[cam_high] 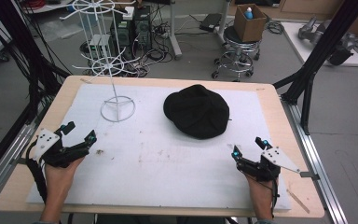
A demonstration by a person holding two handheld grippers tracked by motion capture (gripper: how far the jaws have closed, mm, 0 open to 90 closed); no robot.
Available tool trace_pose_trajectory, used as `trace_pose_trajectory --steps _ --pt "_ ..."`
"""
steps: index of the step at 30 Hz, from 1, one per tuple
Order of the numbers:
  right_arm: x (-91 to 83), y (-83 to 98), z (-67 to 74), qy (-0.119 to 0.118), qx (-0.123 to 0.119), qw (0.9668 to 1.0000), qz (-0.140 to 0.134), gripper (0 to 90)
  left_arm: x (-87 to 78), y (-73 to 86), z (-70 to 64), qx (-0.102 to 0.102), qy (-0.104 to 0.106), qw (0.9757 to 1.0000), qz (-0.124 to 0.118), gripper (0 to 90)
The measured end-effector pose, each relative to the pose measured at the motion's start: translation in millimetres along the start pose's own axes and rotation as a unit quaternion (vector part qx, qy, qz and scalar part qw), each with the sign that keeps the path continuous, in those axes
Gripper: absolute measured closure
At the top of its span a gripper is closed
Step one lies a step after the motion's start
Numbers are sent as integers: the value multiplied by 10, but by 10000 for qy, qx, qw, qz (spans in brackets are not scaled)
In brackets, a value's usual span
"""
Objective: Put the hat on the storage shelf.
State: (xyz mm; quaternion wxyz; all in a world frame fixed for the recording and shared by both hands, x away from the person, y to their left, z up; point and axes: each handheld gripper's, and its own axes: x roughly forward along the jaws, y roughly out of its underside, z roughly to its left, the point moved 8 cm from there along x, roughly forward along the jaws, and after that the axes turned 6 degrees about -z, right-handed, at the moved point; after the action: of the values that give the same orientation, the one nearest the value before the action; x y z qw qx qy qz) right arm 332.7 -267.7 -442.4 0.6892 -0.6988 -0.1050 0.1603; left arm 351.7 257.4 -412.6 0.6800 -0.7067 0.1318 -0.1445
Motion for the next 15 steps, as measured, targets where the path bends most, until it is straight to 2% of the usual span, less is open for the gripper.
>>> trace_pose_trajectory --steps 4,15 --pt "8 5 -4 6 40 10000 6 110 0 11 -13 54 4 10000 35 159" --pt "2 6 5 -8 -42 10000 31 111 19 18 -31 124 16 9999 72 159"
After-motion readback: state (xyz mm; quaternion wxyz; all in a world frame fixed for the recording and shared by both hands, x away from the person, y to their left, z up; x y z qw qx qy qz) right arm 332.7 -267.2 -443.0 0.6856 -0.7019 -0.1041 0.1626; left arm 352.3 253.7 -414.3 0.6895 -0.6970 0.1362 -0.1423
